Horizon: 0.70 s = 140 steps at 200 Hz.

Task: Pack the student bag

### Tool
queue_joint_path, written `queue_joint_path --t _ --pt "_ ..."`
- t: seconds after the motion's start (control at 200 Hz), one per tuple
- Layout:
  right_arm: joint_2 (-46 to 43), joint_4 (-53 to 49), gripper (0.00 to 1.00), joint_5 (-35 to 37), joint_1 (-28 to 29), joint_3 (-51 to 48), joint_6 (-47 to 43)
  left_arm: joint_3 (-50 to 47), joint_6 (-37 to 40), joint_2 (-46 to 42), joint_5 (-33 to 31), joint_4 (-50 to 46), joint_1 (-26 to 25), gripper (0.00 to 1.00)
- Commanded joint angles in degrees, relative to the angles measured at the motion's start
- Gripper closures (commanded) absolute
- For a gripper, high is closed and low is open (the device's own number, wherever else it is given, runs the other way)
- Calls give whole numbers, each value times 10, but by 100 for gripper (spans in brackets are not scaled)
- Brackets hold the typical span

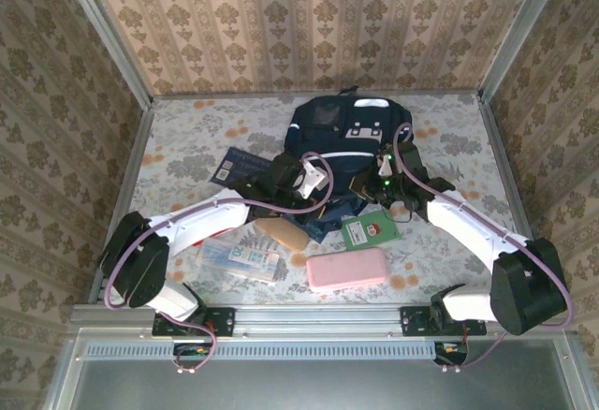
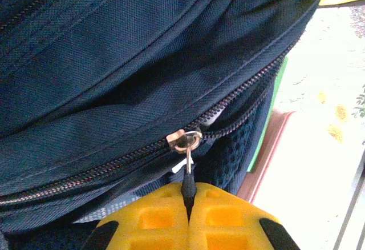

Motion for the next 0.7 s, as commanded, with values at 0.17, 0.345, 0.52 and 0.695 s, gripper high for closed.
queue_joint_path --t 0.17,0.345,0.52,0.695 --pt "-33 -87 45 104 -13 35 -17 48 -21 57 27 14 -25 100" --pt "-75 -194 51 172 -12 49 77 103 -28 96 42 14 -40 100" --pt "-140 -219 50 173 -12 42 101 141 -25 111 46 3 -52 100" --pt "-147 -200 47 111 -11 25 177 168 -22 120 48 -9 -61 100"
